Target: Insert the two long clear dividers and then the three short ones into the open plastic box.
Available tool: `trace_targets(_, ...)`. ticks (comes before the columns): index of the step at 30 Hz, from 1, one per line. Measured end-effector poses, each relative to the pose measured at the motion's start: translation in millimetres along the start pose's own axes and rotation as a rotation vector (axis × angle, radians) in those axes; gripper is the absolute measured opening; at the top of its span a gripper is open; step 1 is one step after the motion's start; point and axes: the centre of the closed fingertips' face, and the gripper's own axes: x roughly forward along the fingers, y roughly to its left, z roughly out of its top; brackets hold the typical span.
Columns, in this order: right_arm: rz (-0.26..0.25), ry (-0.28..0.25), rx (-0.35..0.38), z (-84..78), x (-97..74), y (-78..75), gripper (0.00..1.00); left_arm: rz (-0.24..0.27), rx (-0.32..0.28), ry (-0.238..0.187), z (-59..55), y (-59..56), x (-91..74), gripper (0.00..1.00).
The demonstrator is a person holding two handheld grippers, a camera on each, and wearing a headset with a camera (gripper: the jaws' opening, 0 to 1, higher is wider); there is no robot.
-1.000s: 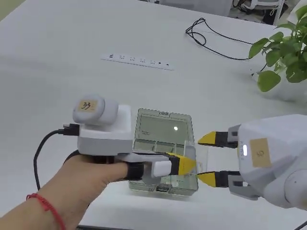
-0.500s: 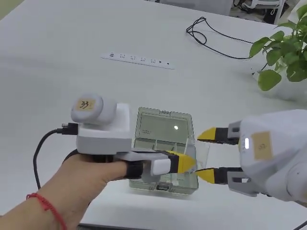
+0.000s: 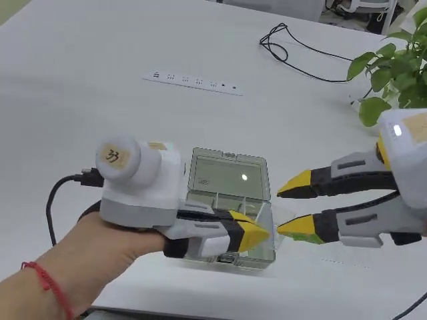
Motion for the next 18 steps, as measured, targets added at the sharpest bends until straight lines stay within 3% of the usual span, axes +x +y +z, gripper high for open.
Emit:
trace_targets(5,0.094,-0.028,0.037,4.2,0.7,7.1,0.27,-0.047,0.084,-0.004,3.7,-8.9,-2.9,0.0)
trace_targets(9,0.153,-0.03,0.05,3.2,2.8,12.2,0.24,-0.073,0.118,-0.001,3.5,-14.1,-3.8,0.0)
trace_targets(18,0.218,-0.056,0.085,5.4,3.9,23.5,0.14,-0.122,0.16,-0.01,3.9,-22.4,-3.5,0.0)
